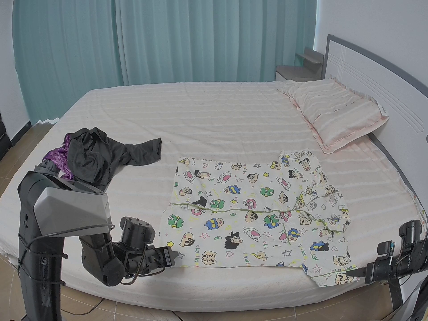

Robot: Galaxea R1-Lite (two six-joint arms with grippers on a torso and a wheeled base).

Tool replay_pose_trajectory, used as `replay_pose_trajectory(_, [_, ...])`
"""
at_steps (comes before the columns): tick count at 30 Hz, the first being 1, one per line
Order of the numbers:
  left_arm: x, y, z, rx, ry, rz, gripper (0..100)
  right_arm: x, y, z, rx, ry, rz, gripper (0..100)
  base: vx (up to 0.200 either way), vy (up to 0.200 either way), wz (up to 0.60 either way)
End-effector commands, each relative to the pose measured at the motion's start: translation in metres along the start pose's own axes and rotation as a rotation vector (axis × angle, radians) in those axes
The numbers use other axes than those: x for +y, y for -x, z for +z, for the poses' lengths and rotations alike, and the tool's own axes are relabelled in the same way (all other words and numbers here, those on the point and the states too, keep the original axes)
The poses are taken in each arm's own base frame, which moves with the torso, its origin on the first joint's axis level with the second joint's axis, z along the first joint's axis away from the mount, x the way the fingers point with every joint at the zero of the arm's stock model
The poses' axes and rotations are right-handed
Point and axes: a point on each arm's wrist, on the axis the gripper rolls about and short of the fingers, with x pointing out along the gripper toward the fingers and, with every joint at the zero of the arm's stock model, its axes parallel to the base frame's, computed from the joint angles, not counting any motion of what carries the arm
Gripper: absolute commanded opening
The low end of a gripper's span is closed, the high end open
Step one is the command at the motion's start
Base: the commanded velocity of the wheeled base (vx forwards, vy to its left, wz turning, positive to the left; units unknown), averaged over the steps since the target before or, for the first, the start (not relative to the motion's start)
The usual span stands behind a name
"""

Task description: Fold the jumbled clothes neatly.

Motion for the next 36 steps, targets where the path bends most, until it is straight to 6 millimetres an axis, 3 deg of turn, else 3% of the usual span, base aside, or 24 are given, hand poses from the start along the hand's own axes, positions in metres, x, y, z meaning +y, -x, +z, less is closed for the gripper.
replay_pose_trajectory(1, [0.002, 0.001, -0.003, 0.004, 0.002, 0.021, 0, 0.001, 0.001, -0.005, 0.012, -0.012, 0.002, 0, 0.000, 0.000, 0.00])
replay_pose_trajectory(8, [0.006, 0.006, -0.008, 0.014, 0.004, 0.047, 0, 0.002, 0.002, -0.005, 0.015, -0.014, 0.003, 0, 0.000, 0.000, 0.00])
replay_pose_trajectory(20, [0.009, 0.037, -0.009, 0.005, 0.016, 0.069, 0, 0.010, 0.014, -0.011, 0.035, -0.041, -0.007, 0, 0.000, 0.000, 0.00])
replay_pose_trajectory(35, [0.018, 0.040, -0.017, 0.040, 0.024, 0.103, 0, 0.011, 0.014, -0.016, 0.074, -0.036, -0.001, 0, 0.000, 0.000, 0.00])
replay_pose_trajectory(36, [0.018, 0.040, -0.017, 0.042, 0.024, 0.102, 100, 0.011, 0.014, -0.015, 0.074, -0.036, -0.001, 0, 0.000, 0.000, 0.00])
